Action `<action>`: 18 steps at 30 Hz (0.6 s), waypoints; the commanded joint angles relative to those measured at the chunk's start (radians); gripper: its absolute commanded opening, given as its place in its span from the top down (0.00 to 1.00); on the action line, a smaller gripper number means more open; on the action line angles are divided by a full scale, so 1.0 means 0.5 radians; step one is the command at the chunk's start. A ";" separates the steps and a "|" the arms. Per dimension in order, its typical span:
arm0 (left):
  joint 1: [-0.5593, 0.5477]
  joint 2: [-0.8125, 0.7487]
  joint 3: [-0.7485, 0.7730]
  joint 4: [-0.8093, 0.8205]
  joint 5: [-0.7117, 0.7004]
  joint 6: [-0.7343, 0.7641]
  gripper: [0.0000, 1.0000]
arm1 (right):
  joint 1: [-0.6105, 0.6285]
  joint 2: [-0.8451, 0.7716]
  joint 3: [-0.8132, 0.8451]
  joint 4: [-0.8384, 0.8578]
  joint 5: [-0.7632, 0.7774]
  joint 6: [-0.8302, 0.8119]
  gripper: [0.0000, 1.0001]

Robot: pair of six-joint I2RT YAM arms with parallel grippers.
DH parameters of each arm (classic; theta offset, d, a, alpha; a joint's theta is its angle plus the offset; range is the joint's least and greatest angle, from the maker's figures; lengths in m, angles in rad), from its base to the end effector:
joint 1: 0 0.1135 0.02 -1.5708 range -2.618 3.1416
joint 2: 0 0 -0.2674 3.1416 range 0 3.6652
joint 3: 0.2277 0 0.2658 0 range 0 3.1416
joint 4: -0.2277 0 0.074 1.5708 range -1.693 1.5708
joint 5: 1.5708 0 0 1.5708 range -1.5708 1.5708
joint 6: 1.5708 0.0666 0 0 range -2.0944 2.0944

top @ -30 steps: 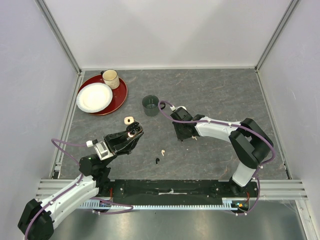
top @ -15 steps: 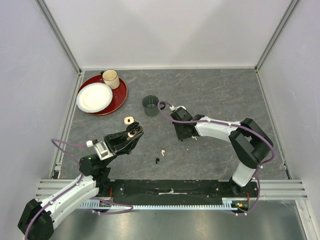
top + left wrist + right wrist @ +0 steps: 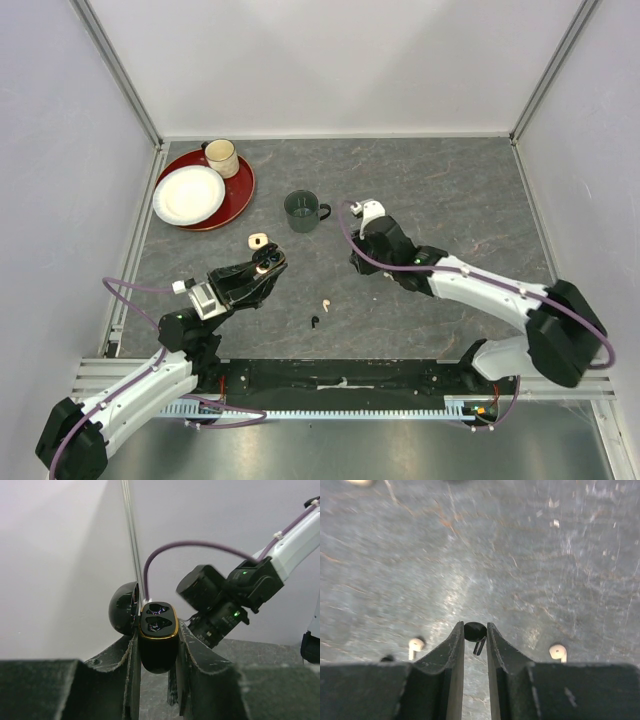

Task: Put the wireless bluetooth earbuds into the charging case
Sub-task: Pick up the earbud from the center of the board.

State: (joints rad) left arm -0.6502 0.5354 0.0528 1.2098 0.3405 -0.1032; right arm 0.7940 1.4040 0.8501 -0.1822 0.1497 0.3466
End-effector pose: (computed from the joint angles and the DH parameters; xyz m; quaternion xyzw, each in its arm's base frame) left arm 0.1055 -0.1081 0.2738 0.2578 0.3467 -0.3953 0.8106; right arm 0.2391 0.2291 0.1981 -0.1727 0.8956 0.1607 0.3771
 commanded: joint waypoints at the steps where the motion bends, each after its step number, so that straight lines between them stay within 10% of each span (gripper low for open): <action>1: -0.003 0.015 -0.054 0.071 -0.058 0.084 0.98 | 0.053 -0.310 -0.160 0.443 0.047 -0.049 0.86; 18: -0.003 0.147 -0.035 0.154 -0.074 0.080 0.98 | 0.430 -0.949 -0.363 1.315 0.360 -0.417 0.97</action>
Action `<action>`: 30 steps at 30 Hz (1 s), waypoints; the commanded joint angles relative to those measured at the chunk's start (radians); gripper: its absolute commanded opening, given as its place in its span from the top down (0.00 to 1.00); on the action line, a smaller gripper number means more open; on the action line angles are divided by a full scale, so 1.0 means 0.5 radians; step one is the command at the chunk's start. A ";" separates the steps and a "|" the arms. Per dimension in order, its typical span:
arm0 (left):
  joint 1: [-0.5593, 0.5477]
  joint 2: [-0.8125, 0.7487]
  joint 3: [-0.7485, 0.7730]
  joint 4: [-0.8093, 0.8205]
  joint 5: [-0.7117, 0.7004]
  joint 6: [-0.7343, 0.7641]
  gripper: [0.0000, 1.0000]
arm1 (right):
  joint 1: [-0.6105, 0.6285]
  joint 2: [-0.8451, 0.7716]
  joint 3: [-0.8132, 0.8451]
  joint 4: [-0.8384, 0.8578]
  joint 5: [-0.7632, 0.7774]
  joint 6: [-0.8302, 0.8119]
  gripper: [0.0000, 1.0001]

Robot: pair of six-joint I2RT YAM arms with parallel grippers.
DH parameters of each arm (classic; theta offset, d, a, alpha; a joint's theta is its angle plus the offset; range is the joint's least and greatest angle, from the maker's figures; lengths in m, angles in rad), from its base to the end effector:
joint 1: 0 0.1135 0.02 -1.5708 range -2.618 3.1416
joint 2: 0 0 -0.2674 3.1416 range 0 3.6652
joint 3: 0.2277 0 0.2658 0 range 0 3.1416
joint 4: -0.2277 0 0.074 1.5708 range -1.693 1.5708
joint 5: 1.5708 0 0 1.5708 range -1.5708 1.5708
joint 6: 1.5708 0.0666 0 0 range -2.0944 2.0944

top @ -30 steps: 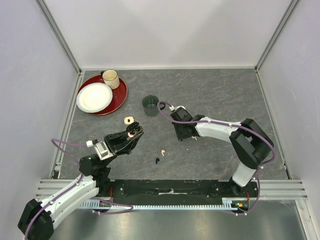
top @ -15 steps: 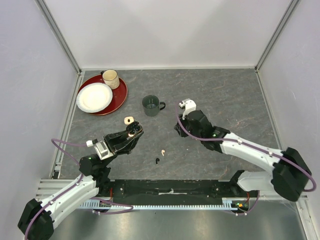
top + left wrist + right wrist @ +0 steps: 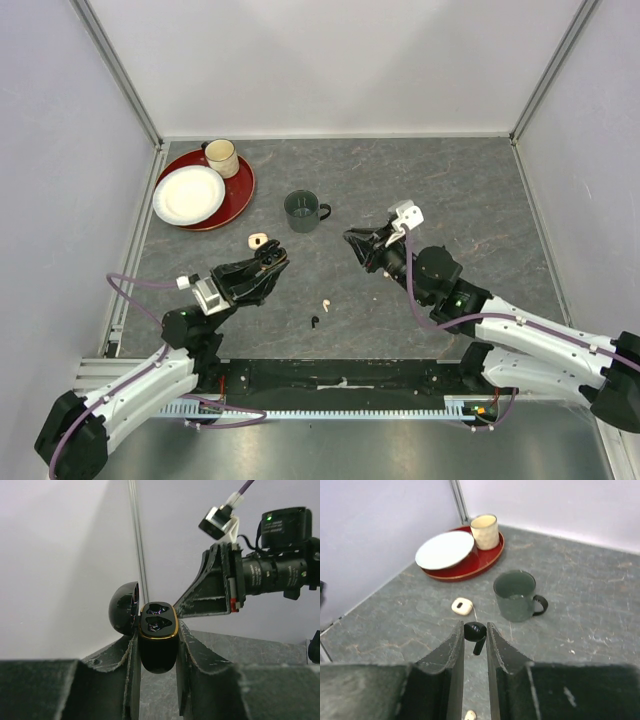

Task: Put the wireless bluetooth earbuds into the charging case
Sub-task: Pick up the earbud from the center of the board, then place the earbud in the charging case.

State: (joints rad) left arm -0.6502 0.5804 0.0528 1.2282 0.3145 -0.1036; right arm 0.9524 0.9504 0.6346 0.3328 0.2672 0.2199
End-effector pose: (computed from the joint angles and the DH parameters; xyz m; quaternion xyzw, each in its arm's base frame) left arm 0.1111 -0.1104 0.2701 0.2491 0.3625 -0.3910 0.8085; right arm 0.1694 0.2078 0.3100 -0.1601 0.6828 0.3131 0.6404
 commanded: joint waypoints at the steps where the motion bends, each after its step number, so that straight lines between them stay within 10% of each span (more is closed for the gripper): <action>1: -0.003 0.066 -0.032 0.121 -0.012 0.090 0.98 | 0.141 -0.045 0.078 0.313 0.140 -0.206 0.98; 30: -0.003 0.309 0.060 0.130 0.141 0.078 0.98 | 0.599 0.379 0.452 0.454 -0.117 -0.486 1.00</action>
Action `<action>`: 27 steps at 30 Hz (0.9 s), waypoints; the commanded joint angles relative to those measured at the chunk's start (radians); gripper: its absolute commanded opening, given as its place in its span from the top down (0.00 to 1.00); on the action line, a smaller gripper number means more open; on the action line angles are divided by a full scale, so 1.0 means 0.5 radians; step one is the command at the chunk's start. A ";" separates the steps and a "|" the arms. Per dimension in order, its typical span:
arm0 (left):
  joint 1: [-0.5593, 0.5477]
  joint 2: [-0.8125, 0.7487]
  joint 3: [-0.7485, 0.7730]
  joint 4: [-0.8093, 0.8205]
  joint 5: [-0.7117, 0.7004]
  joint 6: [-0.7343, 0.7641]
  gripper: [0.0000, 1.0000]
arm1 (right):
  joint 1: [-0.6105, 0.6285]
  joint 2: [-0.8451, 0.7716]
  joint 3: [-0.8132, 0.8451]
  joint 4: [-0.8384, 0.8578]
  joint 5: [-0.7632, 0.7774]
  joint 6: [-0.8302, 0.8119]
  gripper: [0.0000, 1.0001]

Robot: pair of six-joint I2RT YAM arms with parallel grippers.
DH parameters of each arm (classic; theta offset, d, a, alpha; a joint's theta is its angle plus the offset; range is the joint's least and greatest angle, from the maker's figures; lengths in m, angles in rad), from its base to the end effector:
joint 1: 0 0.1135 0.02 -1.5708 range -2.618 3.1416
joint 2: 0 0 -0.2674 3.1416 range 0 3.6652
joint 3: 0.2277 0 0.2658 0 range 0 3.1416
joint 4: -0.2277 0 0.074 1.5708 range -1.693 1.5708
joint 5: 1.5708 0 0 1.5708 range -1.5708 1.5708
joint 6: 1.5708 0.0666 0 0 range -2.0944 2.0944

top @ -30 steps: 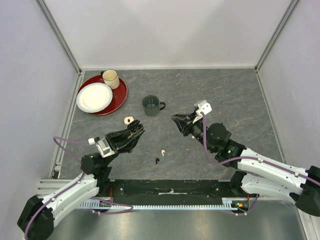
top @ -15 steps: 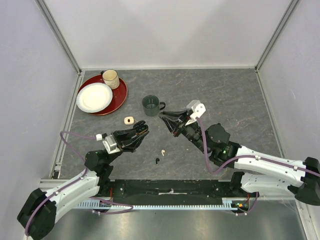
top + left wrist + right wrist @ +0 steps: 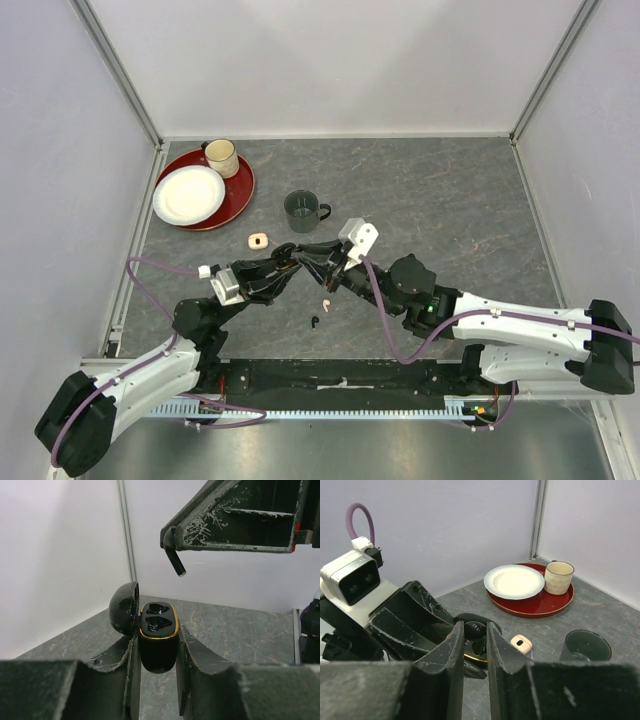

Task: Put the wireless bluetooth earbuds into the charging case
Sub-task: Place the earbud in the charging case.

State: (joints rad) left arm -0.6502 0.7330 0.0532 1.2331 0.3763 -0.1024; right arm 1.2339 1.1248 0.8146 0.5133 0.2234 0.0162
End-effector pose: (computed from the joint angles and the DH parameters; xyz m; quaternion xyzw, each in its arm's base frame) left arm 0.1253 -0.1260 0.2477 0.2867 0.4165 -0.4000 0.7644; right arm 0.1150 0.2836 0.3609 -0.2882 0.5644 0.3936 0.6659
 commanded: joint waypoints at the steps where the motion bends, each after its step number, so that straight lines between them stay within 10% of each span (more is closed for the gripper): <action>1: 0.000 0.001 0.059 0.123 0.020 0.070 0.98 | 0.045 0.042 0.095 0.096 -0.026 -0.094 1.00; 27: -0.003 -0.009 0.050 0.157 0.051 0.027 0.98 | 0.094 0.183 0.061 0.204 0.201 -0.272 1.00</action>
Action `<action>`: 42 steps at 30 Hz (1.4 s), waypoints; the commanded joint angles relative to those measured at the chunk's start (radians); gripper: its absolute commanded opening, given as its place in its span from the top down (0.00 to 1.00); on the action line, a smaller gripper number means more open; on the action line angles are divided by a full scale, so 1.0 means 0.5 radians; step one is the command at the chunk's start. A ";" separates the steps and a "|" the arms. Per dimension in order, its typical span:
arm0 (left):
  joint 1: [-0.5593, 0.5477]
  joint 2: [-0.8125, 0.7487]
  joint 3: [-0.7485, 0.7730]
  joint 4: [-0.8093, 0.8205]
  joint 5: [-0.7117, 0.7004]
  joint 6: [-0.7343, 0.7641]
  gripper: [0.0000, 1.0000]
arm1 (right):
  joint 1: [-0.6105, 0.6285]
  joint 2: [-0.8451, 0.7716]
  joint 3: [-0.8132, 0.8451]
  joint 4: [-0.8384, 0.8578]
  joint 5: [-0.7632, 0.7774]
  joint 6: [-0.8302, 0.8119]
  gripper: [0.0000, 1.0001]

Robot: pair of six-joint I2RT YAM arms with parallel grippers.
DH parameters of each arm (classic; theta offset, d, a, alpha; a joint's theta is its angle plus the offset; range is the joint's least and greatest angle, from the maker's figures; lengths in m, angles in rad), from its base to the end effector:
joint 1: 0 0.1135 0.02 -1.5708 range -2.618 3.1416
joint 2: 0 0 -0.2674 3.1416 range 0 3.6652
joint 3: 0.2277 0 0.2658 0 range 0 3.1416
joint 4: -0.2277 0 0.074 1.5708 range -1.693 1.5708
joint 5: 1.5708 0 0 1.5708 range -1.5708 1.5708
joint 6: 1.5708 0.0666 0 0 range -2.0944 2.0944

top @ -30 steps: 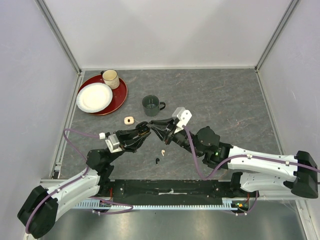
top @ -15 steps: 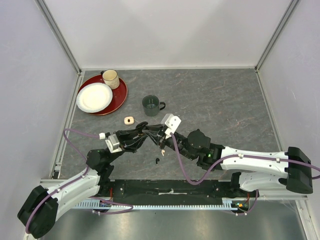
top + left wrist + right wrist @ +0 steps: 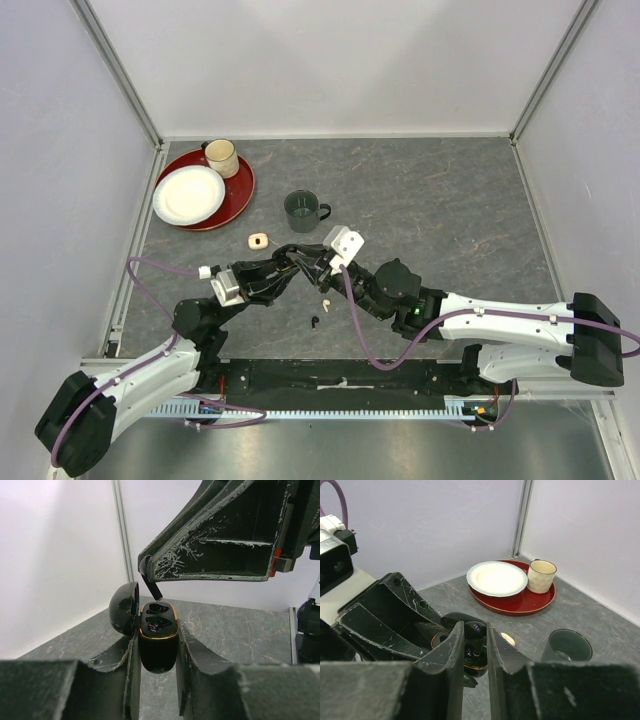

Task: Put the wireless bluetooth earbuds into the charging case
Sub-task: Place the earbud in the charging case.

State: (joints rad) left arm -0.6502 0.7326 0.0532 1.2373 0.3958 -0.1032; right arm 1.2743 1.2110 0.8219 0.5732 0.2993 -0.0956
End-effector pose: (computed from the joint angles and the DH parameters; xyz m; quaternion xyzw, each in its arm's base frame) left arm 0.1240 -0.1265 0.2480 0.2940 0.4115 -0.4041 0.7622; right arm 0.1133 0.3037 0.3463 -0.3110 0.5620 0.3435 0.6852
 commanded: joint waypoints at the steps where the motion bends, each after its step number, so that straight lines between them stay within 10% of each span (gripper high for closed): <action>1: -0.003 -0.008 0.050 0.155 0.009 0.025 0.98 | 0.010 0.011 0.044 0.078 0.049 -0.045 1.00; 9: -0.003 0.182 0.044 0.553 0.006 -0.165 0.98 | 0.013 0.066 -0.027 0.136 0.064 -0.045 1.00; 42: -0.003 -0.026 0.013 0.464 -0.025 -0.079 0.98 | 0.013 0.026 -0.079 0.023 0.116 -0.100 1.00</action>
State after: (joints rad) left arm -0.6502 0.7437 0.0528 1.2606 0.3946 -0.1680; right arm 1.2793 1.2346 0.7898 0.6388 0.3538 -0.1287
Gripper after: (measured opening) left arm 0.331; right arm 0.261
